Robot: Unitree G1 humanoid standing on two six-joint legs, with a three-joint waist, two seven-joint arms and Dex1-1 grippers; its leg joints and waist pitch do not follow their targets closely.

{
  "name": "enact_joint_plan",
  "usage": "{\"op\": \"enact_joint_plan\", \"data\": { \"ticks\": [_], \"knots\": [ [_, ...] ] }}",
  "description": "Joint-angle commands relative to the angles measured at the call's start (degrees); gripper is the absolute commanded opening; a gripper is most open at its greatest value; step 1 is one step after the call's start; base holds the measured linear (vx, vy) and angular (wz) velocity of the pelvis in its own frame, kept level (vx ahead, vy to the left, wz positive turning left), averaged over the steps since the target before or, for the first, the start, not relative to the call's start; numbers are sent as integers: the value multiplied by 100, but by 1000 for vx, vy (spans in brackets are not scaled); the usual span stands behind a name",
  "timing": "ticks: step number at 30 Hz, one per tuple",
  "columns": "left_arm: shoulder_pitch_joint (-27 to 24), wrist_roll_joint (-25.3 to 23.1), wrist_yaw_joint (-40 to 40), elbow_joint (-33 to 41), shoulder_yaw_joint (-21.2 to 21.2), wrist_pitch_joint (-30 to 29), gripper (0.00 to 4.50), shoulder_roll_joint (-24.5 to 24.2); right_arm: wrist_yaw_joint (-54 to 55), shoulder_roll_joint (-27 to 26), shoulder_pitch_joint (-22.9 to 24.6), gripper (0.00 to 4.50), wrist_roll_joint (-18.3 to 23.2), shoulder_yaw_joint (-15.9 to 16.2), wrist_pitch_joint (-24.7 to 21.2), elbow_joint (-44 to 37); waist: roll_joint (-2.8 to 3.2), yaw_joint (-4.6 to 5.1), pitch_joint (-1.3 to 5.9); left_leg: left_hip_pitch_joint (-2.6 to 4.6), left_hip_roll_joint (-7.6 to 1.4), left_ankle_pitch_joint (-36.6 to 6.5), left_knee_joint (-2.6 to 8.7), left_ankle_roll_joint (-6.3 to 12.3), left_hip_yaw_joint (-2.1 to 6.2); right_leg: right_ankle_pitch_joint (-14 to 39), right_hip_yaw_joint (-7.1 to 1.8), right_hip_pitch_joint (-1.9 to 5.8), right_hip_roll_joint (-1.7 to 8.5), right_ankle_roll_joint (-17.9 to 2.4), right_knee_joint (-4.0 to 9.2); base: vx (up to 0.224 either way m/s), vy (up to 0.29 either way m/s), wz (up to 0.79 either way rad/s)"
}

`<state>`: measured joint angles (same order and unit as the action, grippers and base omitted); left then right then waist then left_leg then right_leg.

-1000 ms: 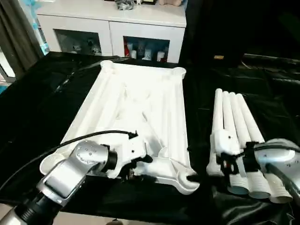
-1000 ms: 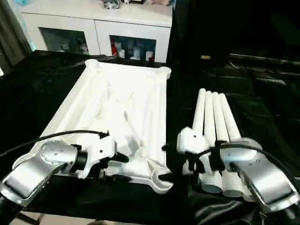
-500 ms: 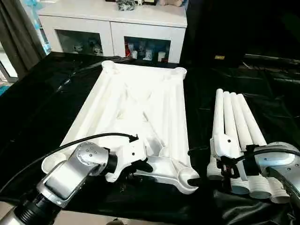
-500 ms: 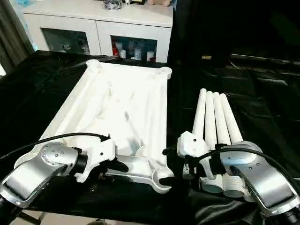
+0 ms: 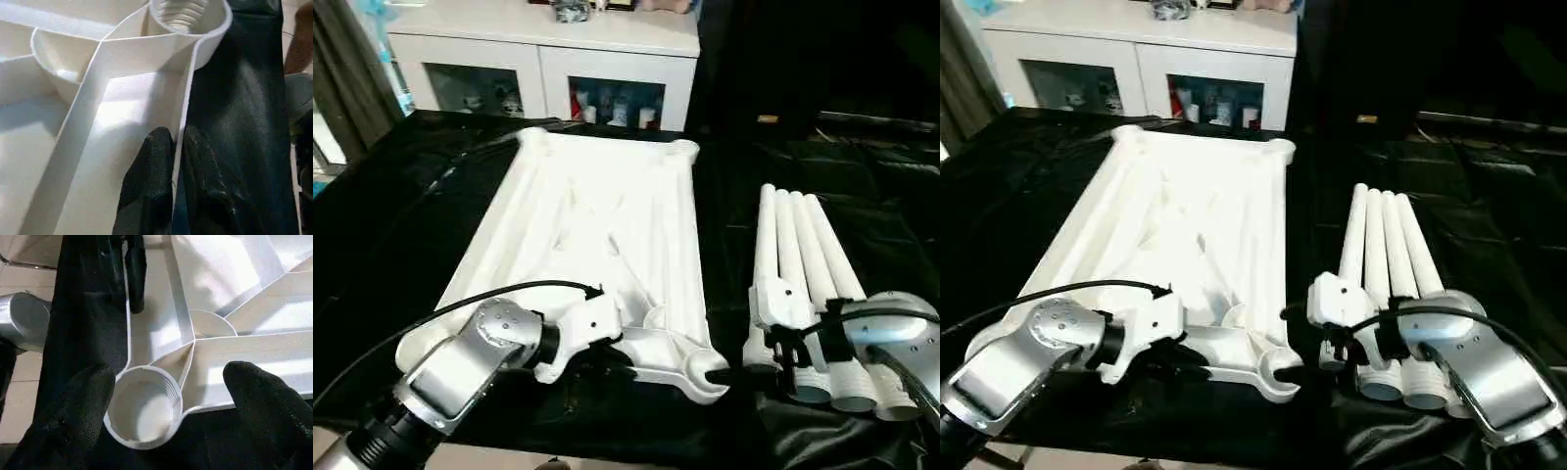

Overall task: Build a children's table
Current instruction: Move table base

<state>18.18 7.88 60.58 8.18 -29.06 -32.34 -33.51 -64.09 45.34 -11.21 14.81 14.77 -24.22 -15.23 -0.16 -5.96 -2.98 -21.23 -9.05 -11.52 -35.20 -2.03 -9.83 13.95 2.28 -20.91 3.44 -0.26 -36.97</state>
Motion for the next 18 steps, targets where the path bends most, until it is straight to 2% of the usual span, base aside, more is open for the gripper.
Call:
{"op": "enact_joint_plan", "data": {
  "ticks": [1,5,6,8,10,11,12,14,15,18],
  "knots": [
    [48,-160,-228,-213,93,-43,9,-11,52,-57,-78,398,-66,12,32,36,-34,-7,273,73,-440,-1083,492,164,190,743,-312,163,542,-1309,520,0,0,0],
    [140,-193,-464,-524,392,52,3,34,93,-130,-164,398,-132,46,79,117,-23,42,266,62,-432,-1115,491,155,196,891,-306,169,545,-1290,529,0,0,0],
    [165,-212,-493,-618,452,143,3,14,92,-133,-192,398,-163,68,112,155,-40,66,257,48,-423,-1136,495,144,199,1000,-306,173,535,-1254,534,0,0,0],
    [221,-210,-445,-910,635,670,3,-88,104,-176,-290,398,-185,84,145,256,-45,83,260,49,-407,-1179,489,147,202,1247,-301,163,543,-1189,562,0,0,0],
    [231,-224,-385,-988,678,936,3,-167,111,-185,-318,398,-189,77,156,277,-46,81,264,52,-421,-1163,496,135,204,1238,-303,163,541,-1142,556,0,0,0],
    [231,-224,-385,-988,678,936,3,-167,111,-185,-318,398,-189,77,156,277,-36,76,267,69,-434,-1153,497,135,199,1161,-306,147,541,-1135,551,0,0,0],
    [247,-218,-258,-1109,721,1234,3,-251,101,-190,-335,398,-198,75,168,300,-82,76,277,75,-443,-1080,495,153,189,978,-305,146,531,-1164,532,0,0,0],
    [273,-179,-103,-1288,793,1581,3,-342,87,-196,-354,398,-222,72,187,333,-47,49,295,65,-440,-894,486,203,190,678,-301,152,537,-1210,495,0,0,0],
    [297,-147,-20,-1409,843,1761,3,-389,76,-197,-363,398,-233,67,198,351,-63,52,298,77,-443,-841,480,223,179,472,-294,138,525,-1265,481,0,0,0],
    [388,-172,207,-1828,914,2297,3,-513,69,-194,-393,398,-273,75,249,412,-53,37,306,80,-436,-749,465,279,164,212,-292,140,534,-1340,455,0,0,0]
  ]
}}
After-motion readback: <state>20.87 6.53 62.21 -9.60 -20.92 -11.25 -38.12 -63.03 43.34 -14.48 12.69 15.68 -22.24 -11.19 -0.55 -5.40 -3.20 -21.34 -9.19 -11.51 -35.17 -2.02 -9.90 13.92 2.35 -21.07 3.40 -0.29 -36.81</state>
